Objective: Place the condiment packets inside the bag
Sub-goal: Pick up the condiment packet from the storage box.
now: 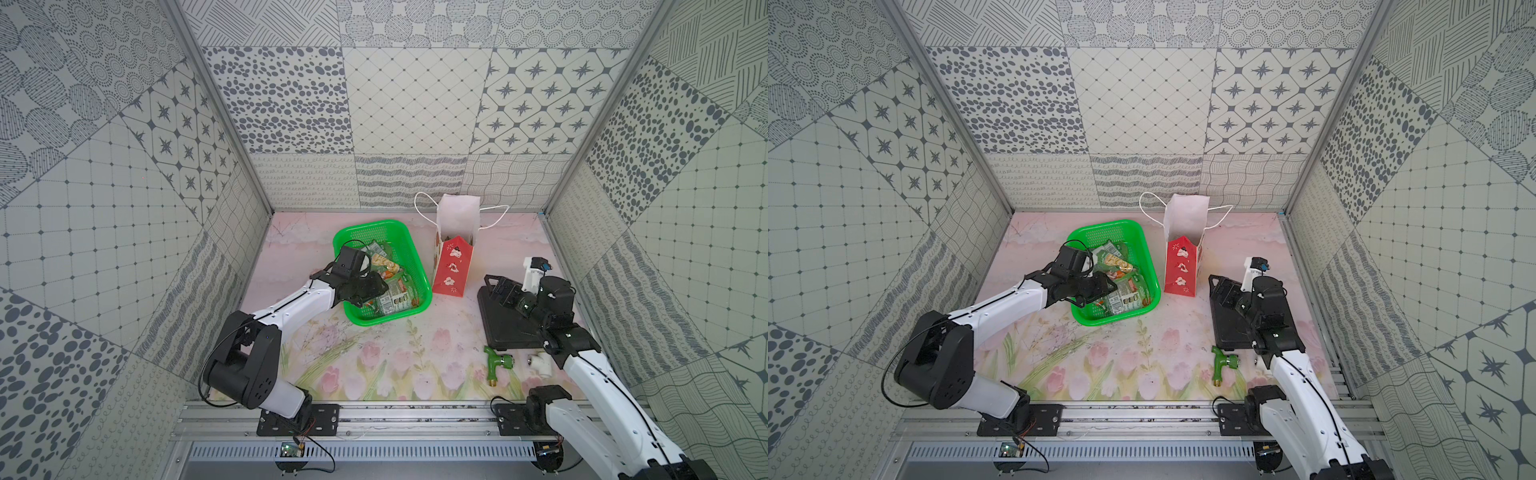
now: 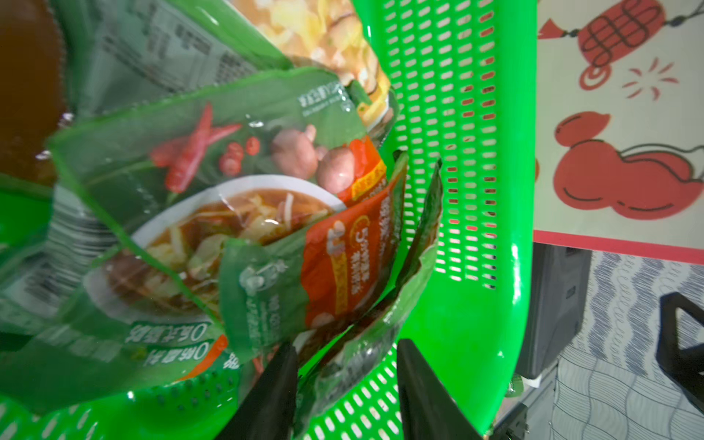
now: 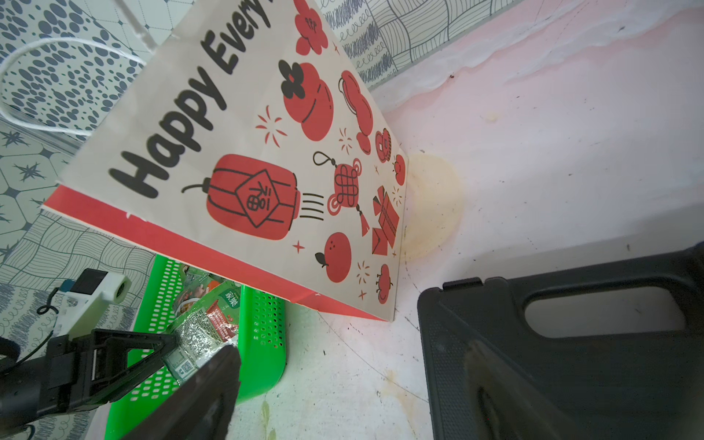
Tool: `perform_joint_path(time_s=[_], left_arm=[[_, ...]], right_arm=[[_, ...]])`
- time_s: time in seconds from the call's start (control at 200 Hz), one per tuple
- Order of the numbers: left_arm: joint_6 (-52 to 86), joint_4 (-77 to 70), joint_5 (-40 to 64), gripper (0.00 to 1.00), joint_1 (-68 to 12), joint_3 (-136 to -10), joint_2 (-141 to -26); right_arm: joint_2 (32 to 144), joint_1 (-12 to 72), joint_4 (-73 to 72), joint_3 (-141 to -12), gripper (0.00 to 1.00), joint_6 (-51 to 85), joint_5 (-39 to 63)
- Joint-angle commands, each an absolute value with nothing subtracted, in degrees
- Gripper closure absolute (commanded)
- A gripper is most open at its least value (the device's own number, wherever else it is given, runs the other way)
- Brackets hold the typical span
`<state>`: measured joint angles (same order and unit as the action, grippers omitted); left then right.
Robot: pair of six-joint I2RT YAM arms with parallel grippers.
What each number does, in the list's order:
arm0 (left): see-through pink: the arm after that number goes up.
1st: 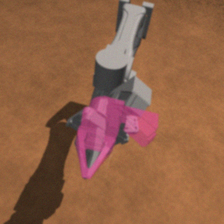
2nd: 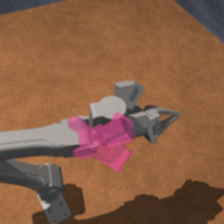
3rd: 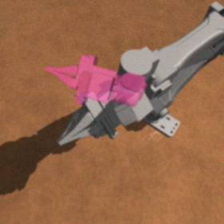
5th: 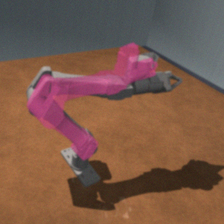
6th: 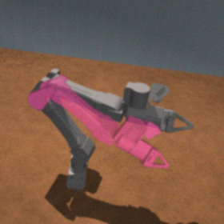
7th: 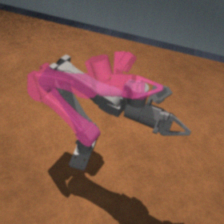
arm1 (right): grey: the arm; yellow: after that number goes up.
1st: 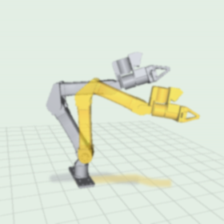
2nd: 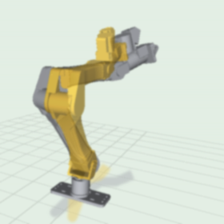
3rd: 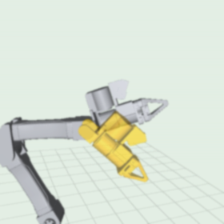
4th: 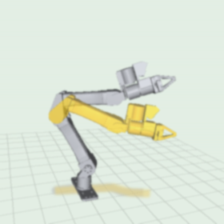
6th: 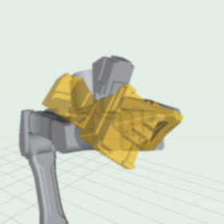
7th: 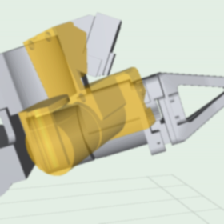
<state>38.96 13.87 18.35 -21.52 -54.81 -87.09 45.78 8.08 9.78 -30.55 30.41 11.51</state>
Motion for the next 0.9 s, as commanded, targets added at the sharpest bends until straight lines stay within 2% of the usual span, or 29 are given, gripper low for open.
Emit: perform_joint_path(time_s=[0.0,0.165,0.23,0.395,0.52,0.615,0.895], left_arm=[[39.99,6.37,29.8,0.54,-21.56,-53.98,-86.68],[39.68,4.35,32.64,0.55,-23.0,-54.65,-88.15],[39.22,4.41,33.04,0.58,-23.82,-55.03,-88.42],[37.98,6.02,31.87,0.76,-25.32,-56.03,-88.42],[35.73,11.35,26.1,0.91,-26.74,-58.17,-87.42],[34.1,15.54,21.64,0.99,-28.12,-60.39,-86.13],[30.7,30.01,6.67,1.0,-32.39,-70.63,-83.43]], right_arm=[[45.43,8.39,7.38,-29.96,0.06,29.61,11.9],[45.25,8.48,7.47,-29.91,0.06,29.62,11.85],[45.24,8.43,7.47,-29.88,0.06,29.6,11.77],[45.26,8.48,7.53,-29.9,0.06,29.62,11.82],[45.19,8.44,7.47,-29.94,0.06,29.62,11.86],[45.19,8.44,7.47,-29.91,0.06,29.6,11.78],[45.16,8.46,7.56,-29.95,0.05,29.6,11.78]])
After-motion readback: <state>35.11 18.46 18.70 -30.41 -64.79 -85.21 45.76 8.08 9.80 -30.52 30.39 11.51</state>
